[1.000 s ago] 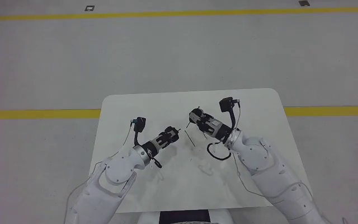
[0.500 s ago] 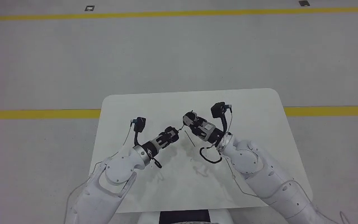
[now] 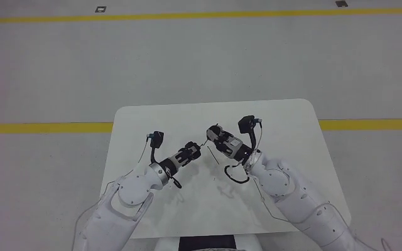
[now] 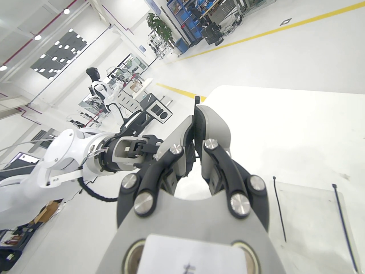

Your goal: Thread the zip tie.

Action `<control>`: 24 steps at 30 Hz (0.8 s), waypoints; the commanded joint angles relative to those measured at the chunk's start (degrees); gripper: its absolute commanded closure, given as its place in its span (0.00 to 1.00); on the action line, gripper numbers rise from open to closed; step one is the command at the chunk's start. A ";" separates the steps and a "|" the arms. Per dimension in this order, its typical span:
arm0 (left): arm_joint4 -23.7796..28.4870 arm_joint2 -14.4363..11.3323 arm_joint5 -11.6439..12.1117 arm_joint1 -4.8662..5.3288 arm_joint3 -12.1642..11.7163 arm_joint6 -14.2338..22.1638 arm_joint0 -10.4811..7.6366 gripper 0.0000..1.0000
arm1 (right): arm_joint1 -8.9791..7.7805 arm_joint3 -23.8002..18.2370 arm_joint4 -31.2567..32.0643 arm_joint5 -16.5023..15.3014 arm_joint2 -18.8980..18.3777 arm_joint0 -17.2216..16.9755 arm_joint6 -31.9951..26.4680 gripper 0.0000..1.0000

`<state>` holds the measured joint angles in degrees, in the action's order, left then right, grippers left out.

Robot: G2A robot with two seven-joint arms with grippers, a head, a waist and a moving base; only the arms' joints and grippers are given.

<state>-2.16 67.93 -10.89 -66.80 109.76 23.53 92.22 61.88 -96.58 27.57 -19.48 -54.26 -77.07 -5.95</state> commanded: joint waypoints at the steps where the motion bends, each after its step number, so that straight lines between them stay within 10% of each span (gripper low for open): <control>1: 0.00 0.00 0.00 0.00 0.00 0.00 0.00 1.00 | 0.00 0.24 0.45 0.00 0.14 -0.13 1.12 1.00; 24: 0.00 0.00 0.00 0.00 0.00 0.00 0.00 1.00 | 0.10 5.67 1.05 0.00 5.47 3.04 8.35 1.00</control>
<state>-2.16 67.93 -10.89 -66.80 109.76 23.53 92.22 61.98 -90.99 28.73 -19.48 -48.97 -74.17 2.37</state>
